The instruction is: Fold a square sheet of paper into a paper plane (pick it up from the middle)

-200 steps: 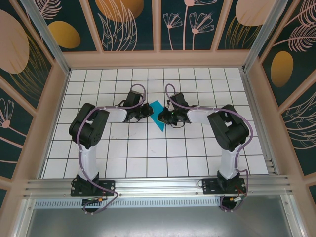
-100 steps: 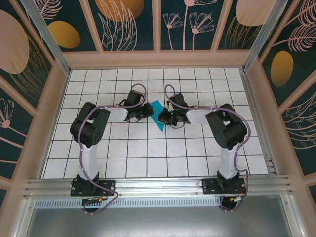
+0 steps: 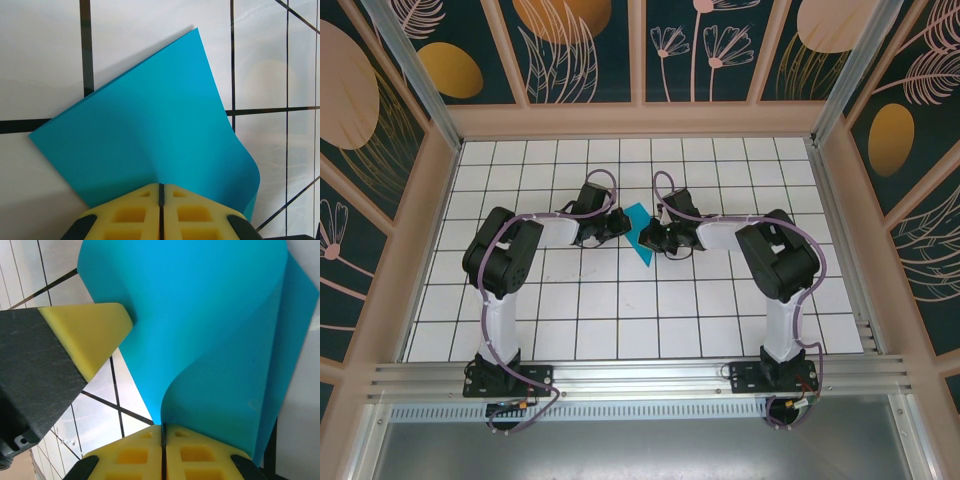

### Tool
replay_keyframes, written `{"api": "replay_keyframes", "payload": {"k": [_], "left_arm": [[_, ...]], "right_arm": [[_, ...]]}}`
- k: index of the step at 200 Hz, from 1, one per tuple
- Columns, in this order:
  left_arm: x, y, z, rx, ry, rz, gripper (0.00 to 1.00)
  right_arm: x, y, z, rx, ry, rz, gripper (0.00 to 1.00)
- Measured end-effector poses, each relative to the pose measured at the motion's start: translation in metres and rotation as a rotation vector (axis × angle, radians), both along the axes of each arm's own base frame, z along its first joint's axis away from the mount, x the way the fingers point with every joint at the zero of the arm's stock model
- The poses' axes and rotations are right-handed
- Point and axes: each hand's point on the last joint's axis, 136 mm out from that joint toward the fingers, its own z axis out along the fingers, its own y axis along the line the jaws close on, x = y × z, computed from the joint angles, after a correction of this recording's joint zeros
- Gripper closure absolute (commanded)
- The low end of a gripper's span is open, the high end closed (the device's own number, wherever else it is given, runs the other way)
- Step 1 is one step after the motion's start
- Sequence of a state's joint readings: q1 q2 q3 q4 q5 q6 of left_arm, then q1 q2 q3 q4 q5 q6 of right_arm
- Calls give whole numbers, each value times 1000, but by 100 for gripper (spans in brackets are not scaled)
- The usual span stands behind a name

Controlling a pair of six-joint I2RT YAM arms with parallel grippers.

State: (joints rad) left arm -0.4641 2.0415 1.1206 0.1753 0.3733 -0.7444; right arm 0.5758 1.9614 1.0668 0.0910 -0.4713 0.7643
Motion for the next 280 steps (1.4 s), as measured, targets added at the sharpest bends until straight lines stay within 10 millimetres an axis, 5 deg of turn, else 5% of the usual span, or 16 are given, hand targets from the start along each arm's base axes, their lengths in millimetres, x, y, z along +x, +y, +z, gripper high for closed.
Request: {"api": "replay_keyframes", "payload": {"k": [280], "left_arm": [[0,0,0,-5,2,-4,90]], "right_arm": [[4,3,-5,9,-12,0,90]]}}
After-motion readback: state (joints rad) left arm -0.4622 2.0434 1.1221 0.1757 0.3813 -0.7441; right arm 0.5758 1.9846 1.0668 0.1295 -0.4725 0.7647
